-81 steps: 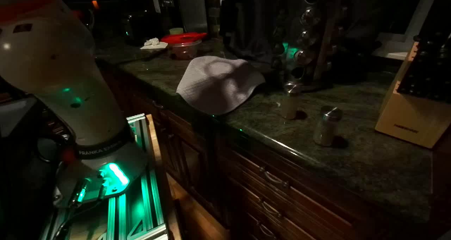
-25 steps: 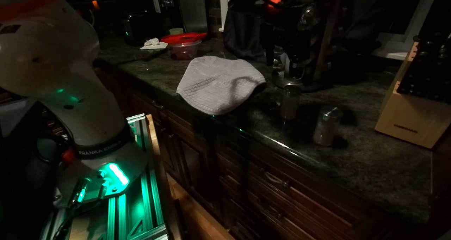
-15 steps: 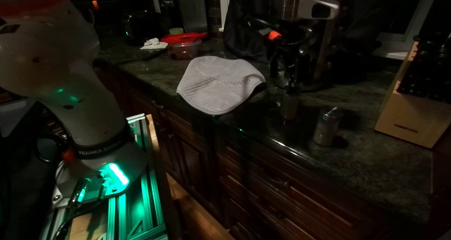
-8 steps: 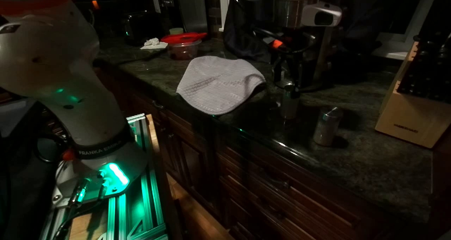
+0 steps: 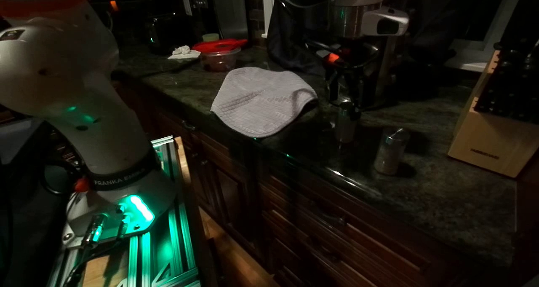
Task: Place the spice jar onto the spice rack
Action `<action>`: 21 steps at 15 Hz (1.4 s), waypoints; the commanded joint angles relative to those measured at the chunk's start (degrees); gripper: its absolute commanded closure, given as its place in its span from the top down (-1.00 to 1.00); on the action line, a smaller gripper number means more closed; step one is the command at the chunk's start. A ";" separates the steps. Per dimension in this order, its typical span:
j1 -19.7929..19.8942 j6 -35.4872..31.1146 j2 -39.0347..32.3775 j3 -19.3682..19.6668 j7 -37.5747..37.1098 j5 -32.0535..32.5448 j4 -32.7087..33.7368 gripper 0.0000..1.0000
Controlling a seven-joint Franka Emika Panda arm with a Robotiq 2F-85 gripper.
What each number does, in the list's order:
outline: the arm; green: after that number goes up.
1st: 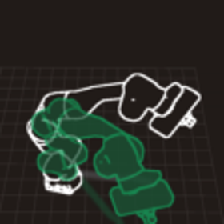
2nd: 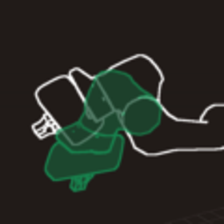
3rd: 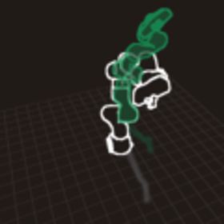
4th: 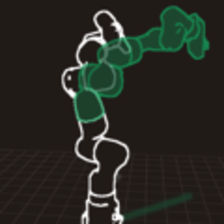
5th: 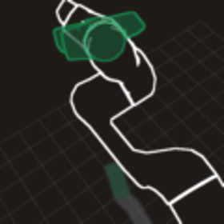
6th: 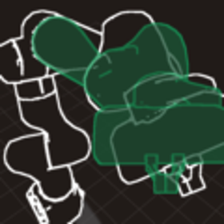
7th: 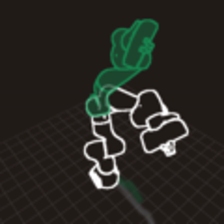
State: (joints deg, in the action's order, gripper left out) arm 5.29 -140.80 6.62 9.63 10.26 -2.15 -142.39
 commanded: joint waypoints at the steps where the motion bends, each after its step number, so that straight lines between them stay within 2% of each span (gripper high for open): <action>1: 0.68 -1.49 -0.89 -0.60 -0.35 0.76 0.22 0.65; 3: 0.69 -1.93 -0.94 -0.66 -0.51 1.04 0.20 0.63; 4: 0.63 -1.98 -0.92 -0.68 -0.38 0.88 0.23 0.56; 5: 0.65 -2.13 -0.90 -0.71 -0.48 0.99 0.22 0.64; 10: 0.68 -2.08 -0.91 -0.85 -0.71 1.30 0.37 0.65; 13: 0.73 -2.01 -1.02 -0.92 -1.04 1.83 0.45 0.56; 16: 0.81 -1.77 -1.26 -1.03 -1.57 2.97 0.54 0.68; 19: 0.93 -1.72 -1.56 -1.15 -2.22 4.44 0.56 0.71; 21: 0.96 -1.66 -1.75 -1.23 -2.66 5.35 0.56 0.56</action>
State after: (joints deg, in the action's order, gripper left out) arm 5.47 -141.78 5.83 9.19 9.22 1.30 -142.09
